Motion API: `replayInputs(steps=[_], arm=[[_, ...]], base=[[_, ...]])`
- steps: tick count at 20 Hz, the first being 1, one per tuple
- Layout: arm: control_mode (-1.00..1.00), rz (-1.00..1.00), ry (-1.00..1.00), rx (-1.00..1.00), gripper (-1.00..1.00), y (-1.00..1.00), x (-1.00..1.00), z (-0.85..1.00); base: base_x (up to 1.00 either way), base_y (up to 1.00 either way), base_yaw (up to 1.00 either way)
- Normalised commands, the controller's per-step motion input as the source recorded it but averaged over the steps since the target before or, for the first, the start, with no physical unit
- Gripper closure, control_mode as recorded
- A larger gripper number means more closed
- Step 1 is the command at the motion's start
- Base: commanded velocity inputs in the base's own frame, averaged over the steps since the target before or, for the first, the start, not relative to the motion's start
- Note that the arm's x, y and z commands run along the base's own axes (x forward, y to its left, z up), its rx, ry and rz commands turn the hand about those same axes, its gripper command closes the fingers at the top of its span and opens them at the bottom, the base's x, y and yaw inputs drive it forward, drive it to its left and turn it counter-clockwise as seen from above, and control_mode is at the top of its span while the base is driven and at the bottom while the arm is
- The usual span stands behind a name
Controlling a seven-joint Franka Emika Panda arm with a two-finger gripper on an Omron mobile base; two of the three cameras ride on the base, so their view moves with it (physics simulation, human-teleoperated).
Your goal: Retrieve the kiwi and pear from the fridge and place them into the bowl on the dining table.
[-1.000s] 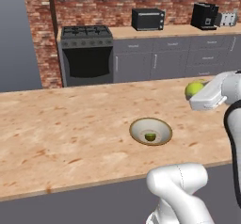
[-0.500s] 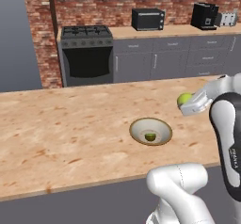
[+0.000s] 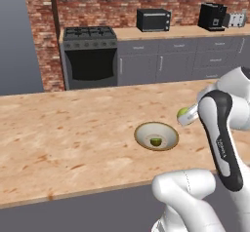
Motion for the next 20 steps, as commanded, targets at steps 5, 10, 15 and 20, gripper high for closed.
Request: replayInputs(steps=[5, 10, 15, 20], arm=[[-1.0, 0.0, 0.2, -0.03, 1.0, -0.04, 0.38, -0.58], [-1.0, 0.0, 0.13, -0.02, 1.0, -0.01, 0.39, -0.54], [-1.0, 0.0, 0.02, 0.0, 1.0, -0.01, 0.34, -0.41], [-1.0, 0.0, 0.0, 0.0, 1.0, 0.0, 0.33, -0.36]], base=[[0.0, 0.0, 0.0], [0.0, 0.0, 0.0], [0.0, 0.0, 0.0], [0.0, 0.0, 0.0]])
